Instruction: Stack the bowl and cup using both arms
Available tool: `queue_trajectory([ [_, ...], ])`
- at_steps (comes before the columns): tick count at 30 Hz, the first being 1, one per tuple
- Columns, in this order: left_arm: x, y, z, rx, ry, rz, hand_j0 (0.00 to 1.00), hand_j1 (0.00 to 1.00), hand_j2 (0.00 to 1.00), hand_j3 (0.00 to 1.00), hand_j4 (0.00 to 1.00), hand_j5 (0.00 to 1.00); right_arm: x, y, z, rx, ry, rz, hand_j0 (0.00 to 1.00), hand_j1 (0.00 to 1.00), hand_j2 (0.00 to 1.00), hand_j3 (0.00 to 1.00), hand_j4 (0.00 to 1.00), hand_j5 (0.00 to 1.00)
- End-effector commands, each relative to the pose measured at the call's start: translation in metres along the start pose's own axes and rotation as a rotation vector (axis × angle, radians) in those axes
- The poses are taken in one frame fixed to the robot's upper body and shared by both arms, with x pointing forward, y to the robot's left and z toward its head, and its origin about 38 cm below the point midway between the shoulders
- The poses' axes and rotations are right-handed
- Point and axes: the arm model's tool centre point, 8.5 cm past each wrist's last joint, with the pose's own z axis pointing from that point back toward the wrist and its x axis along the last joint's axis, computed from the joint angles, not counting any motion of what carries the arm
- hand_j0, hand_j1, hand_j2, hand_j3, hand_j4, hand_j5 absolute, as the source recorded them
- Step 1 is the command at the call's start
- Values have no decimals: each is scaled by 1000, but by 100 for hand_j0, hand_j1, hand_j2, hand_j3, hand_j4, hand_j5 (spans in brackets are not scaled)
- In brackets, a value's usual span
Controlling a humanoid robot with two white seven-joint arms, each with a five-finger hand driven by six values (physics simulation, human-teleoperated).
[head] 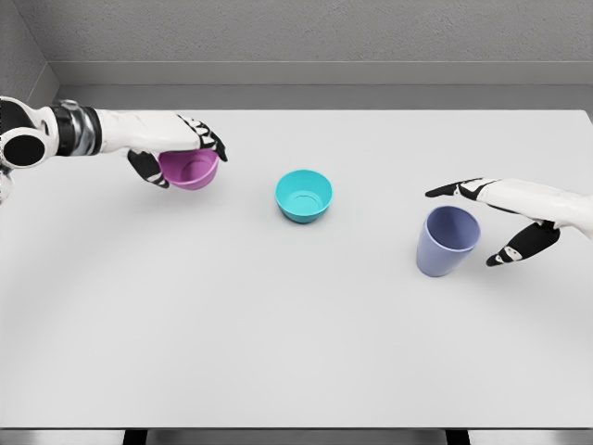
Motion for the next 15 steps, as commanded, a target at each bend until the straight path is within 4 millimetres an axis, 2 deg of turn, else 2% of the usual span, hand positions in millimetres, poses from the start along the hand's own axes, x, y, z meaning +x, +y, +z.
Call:
queue_trajectory([
  [1,5,3,-6,8,-13,0,76,76,76,76,76,76,-2,1,-1,-1,1,-12,100,100,100,100,100,100],
  [4,8,9,-6,16,-22,-14,76,76,76,76,76,76,-4,1,-1,-2,7,-16,100,100,100,100,100,100],
  [10,23,21,-22,33,-59,-40,76,76,76,76,76,76,-4,4,-12,5,-11,-28,100,100,100,100,100,100],
  [15,31,33,-30,47,-78,-60,76,76,76,76,76,76,-4,5,-13,5,-12,-28,100,100,100,100,100,100],
])
